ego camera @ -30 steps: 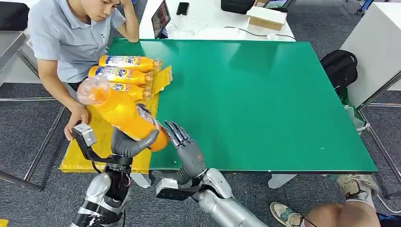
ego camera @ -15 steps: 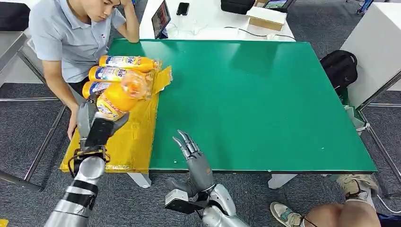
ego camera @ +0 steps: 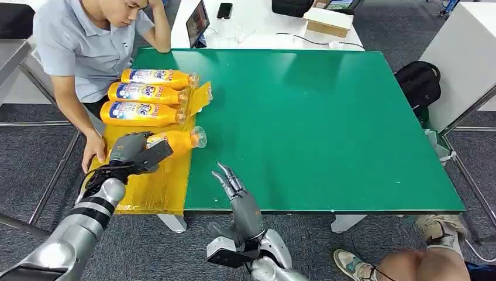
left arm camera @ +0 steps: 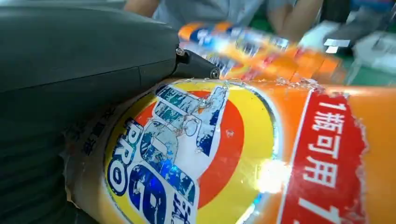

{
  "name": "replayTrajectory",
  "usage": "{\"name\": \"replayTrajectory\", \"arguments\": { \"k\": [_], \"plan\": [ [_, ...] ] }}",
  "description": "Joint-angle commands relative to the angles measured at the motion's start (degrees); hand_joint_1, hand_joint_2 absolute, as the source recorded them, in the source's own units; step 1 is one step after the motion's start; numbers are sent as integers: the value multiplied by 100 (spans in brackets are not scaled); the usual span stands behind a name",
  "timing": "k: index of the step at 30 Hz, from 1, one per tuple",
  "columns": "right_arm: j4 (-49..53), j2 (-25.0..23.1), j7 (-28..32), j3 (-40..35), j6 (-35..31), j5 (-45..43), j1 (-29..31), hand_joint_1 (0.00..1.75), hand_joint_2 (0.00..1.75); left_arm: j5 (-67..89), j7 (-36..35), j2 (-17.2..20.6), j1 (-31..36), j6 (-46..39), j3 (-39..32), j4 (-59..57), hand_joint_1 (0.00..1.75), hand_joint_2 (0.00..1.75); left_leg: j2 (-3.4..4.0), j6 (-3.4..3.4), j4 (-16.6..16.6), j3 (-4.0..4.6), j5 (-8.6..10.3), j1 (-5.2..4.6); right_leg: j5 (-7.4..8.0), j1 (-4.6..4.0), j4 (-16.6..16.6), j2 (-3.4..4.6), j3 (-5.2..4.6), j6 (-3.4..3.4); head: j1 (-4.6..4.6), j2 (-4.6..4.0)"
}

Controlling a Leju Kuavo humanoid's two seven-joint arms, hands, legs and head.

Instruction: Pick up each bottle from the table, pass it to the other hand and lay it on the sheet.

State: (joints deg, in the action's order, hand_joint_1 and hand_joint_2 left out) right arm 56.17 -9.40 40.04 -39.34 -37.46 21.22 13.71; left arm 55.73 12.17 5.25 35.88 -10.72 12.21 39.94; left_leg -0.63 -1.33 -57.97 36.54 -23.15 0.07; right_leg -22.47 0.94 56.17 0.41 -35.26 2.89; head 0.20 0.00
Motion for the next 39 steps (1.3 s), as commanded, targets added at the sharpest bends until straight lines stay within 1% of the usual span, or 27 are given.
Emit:
{"name": "replayTrajectory", "arguments": {
  "k": [1, 2, 4, 5, 6, 7, 8, 9, 10, 12, 13, 15, 16, 18, 19, 22, 23, 24, 26, 30, 33, 34, 35, 36, 37, 38, 39],
  "plan": [
    [-280, 208, -4, -521, 10, -181, 287, 0, 0, 172, -139, 50, 925, 343, 488, -1561, 175, 175, -14, 7, -2, -18, -7, 6, -13, -8, 0, -19, 24, -10, 2, 0],
    [-280, 208, -4, -521, 10, -181, 287, 0, 0, 172, -139, 50, 925, 343, 488, -1561, 175, 175, -12, 10, -3, -31, -14, 8, -18, -11, 1, -18, 37, -15, 2, 0],
    [-333, 190, -4, -566, 6, -214, 320, 0, 0, 162, -152, 4, 941, 269, 468, -1595, 175, 175, -5, 5, 0, -12, -5, 4, -6, -4, 0, -4, 14, -7, 2, 0],
    [-343, 196, -4, -589, -9, -246, 330, 0, 0, 94, -122, -21, 944, 278, 410, -1620, 175, 175, -4, 8, -4, -27, -14, 7, -15, -8, 2, -7, 31, -12, 2, 0],
    [-372, 203, -4, -632, -14, -289, 349, 0, 0, -33, -3, -46, 943, 397, 332, -1650, 169, 175, -7, 6, -2, -15, -7, 6, -9, -7, 0, -7, 20, -8, 2, 0],
    [-398, 207, -4, -633, 2, -326, 358, 0, 0, -86, 107, -40, 940, 526, 320, -1667, 173, 175, -7, 5, 1, -12, -4, 4, -7, -4, -1, -7, 16, -7, 2, 0],
    [-367, 240, -4, -690, 9, -402, 364, 0, 0, -286, 274, -29, 946, 852, 219, -1695, 138, 175, -7, 7, -2, -23, -11, 6, -13, -7, 1, -9, 27, -11, 2, 0],
    [-365, 250, -4, -707, -5, -461, 373, 0, 0, -370, 309, -25, 933, 909, 164, -1677, 37, 175, -6, 5, 2, -14, -4, 3, -6, -3, -2, -5, 16, -7, 0, 0],
    [-365, 250, -4, -707, -5, -461, 373, 0, 0, -370, 309, -25, 933, 909, 164, -1677, 37, 175, -4, 8, -1, -27, -11, 6, -12, -7, -2, -6, 30, -12, 2, 0],
    [-365, 250, -4, -707, -5, -461, 373, 0, 0, -370, 309, -25, 933, 909, 164, -1677, 37, 175, -9, 5, 4, -15, -3, 0, -5, -1, -2, -5, 18, -7, 0, 0],
    [-365, 250, -4, -707, -5, -461, 373, 0, 0, -370, 309, -25, 933, 909, 164, -1677, 37, 175, -8, 9, 2, -33, -11, 5, -12, -6, -3, -6, 40, -13, 2, 0],
    [-365, 250, -4, -707, -5, -461, 373, 0, 0, -370, 309, -25, 933, 909, 164, -1677, 38, 175, -20, 7, 1, -23, -7, 4, -10, -4, -1, -9, 30, -10, 2, 0],
    [-438, 261, -4, -761, 10, -495, 412, 0, 0, -370, 362, -9, 934, 946, 202, -1640, 52, 175, -20, 6, 2, -17, -3, 4, -6, -4, -2, -7, 24, -8, 2, 0],
    [-441, 280, -4, -810, -5, -571, 434, 0, 0, -618, 537, -28, 934, 1082, 44, -1604, 2, 175, -13, 11, 2, -29, -7, 5, -9, -6, -4, -2, 35, -11, 2, 0],
    [-430, 287, -4, -847, -1, -611, 447, 0, 0, -768, 726, -40, 898, 1144, -35, -1533, 0, 175, -17, 10, 1, -20, -3, 3, -7, -4, -2, -5, 28, -8, 0, 0],
    [-504, 312, -4, -1047, 63, -757, 529, 0, 0, -1456, 1429, 7, 697, 1989, -256, -1313, 0, 175, -13, 12, 0, -33, -9, 5, -14, -6, -1, -4, 40, -13, 2, 0],
    [-548, 310, -4, -1075, 56, -774, 545, 0, 0, -1556, 1470, 17, 678, 2117, -287, -1288, 0, 175, -13, 10, 3, -25, -5, 4, -8, -4, -4, -1, 31, -9, 4, 0],
    [-645, 301, -4, -1129, 24, -804, 587, 0, 0, -1621, 1511, 30, 649, 2166, -248, -1195, 0, 175, -4, 12, 1, -36, -13, 6, -13, -7, -3, 6, 41, -13, 0, 0],
    [-662, 317, -4, -1196, -18, -881, 616, 0, 0, -1811, 1464, -65, 683, 2137, -312, -1105, 0, 175, -15, 10, 3, -19, -2, 4, -7, -4, -2, -3, 27, -8, 2, 0],
    [-630, 367, -4, -1272, -48, -953, 627, 0, 0, -1863, 1423, -134, 644, 2029, -203, -962, 0, 175, -21, 12, 0, -22, -4, 5, -11, -6, -1, -12, 30, -11, 2, 0],
    [-590, 408, -4, -1286, -91, -989, 600, 0, 0, -2126, 1636, -169, 446, 2117, -254, -752, 0, 175, -21, 9, 4, -19, 0, 2, -7, -3, -4, -8, 25, -7, 2, 0],
    [-572, 424, -4, -1294, -101, -997, 591, 0, 0, -2195, 1690, -164, 383, 2137, -264, -659, 0, 175, -17, 12, 3, -33, -7, 3, -13, -5, -3, -8, 39, -11, 0, 0],
    [-547, 447, -4, -1303, -122, -1017, 582, 0, 0, -2333, 1717, -162, 263, 2172, -266, -436, 0, 175, -18, 10, 3, -24, -3, 2, -9, -3, -3, -8, 30, -8, 0, 0],
    [-483, 474, -4, -1313, -175, -1014, 566, 0, 0, -2509, 1738, -190, 171, 2181, -316, -254, 0, 175, -14, 11, 4, -36, -9, 4, -13, -6, -6, -6, 42, -11, 2, 0],
    [-483, 474, -4, -1313, -175, -1014, 566, 0, 0, -2509, 1738, -190, 171, 2181, -316, -254, 0, 175, -18, 10, 3, -29, -6, 3, -11, -4, -5, -8, 35, -9, 2, 0],
    [-407, 499, -4, -1297, -234, -1014, 546, 0, 0, -2669, 1743, -239, 68, 2148, -360, -24, 0, 175, -18, 9, 3, -20, -2, 2, -8, -3, -4, -6, 26, -7, 2, 0],
    [-219, 499, -4, -1086, -254, -890, 450, 0, 0, -2994, 1759, -364, -102, 2001, -504, 359, 0, 175, -15, 11, 0, -33, -10, 5, -15, -6, -2, -7, 39, -11, 0, 0]
  ]
}}
